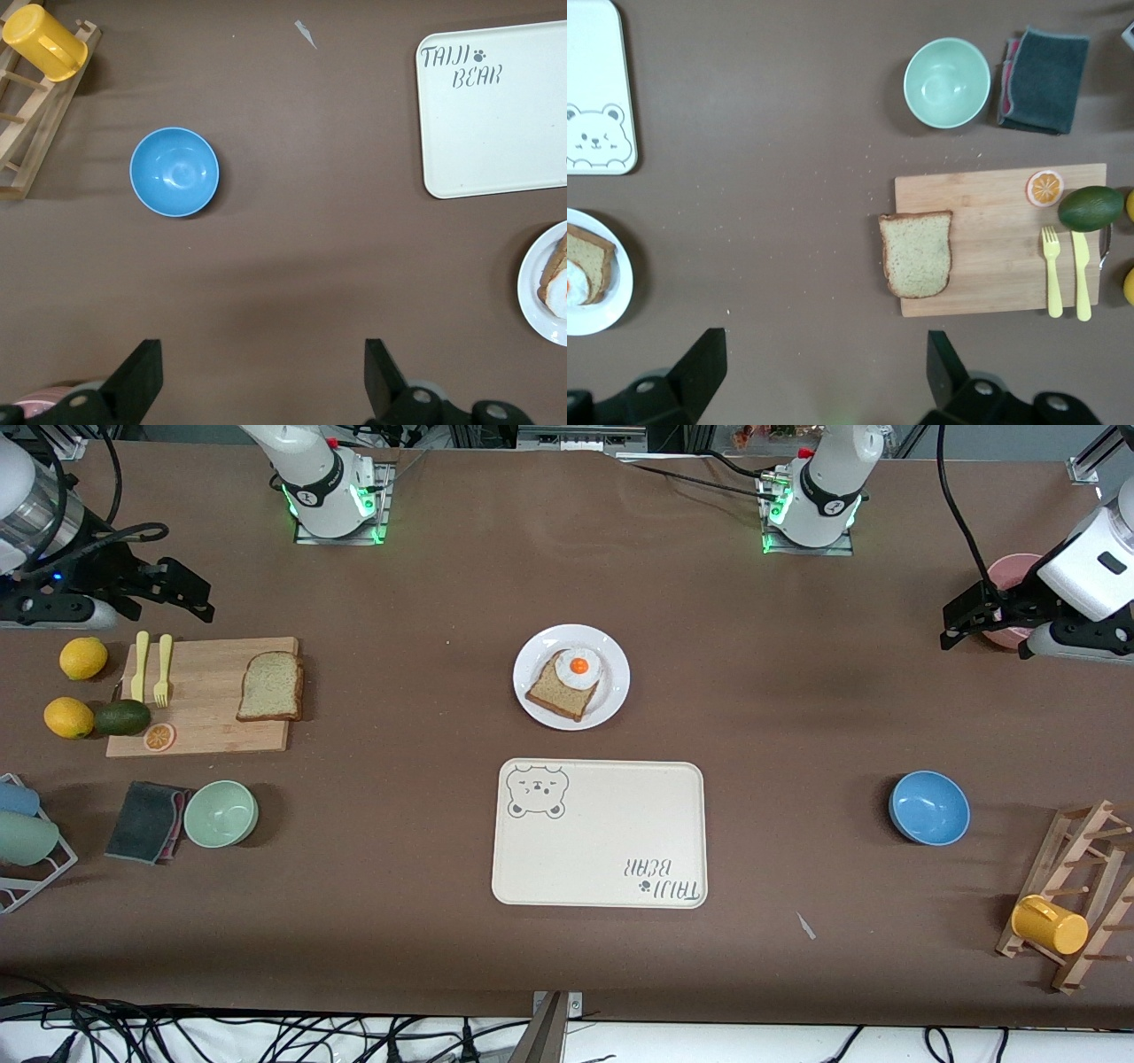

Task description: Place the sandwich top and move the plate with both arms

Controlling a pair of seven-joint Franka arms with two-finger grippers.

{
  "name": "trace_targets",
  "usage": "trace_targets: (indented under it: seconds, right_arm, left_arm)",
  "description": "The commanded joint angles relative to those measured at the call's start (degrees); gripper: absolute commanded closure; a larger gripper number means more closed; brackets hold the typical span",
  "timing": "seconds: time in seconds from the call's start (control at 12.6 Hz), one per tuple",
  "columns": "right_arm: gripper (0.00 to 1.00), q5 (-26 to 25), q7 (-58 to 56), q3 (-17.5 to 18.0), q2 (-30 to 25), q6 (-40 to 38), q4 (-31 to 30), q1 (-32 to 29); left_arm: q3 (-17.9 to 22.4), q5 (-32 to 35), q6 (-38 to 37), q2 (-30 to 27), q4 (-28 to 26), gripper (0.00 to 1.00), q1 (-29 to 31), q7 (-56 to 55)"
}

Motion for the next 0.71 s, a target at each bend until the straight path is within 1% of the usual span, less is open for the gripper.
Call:
trace_targets:
  seconds: [0.0, 0.24, 0.48, 0.55, 0.63]
  right_arm:
    - [0.0, -2.6, 1.0, 0.4, -0.6, 2.0, -2.8, 2.7]
    - [0.01, -3.5, 5.0, 0.9, -0.8, 8.5, -9.9, 6.0]
    - [0.01, -8.6, 7.7, 3.5, -1.4, 19.2, -20.7, 6.2]
    - [0.01, -10.1, 8.6, 4.6, -1.0, 20.1, -22.9, 6.2]
    - [0.0, -13.3, 10.5, 5.4, -0.2, 21.1, -25.3, 6.2]
  left_arm:
    - [-0.1, 2.0, -0.3, -0.5, 0.1, 0.0, -0.5, -1.0]
    - [-0.1, 2.0, -0.3, -0.5, 0.1, 0.0, -0.5, -1.0]
    - [-0.1, 2.0, -0.3, -0.5, 0.1, 0.0, -0.5, -1.0]
    - [-0.1, 2.0, -0.3, -0.5, 0.1, 0.0, -0.5, -1.0]
    - [-0.1, 2.0, -0.3, -0.5, 0.1, 0.0, -0.5, -1.0]
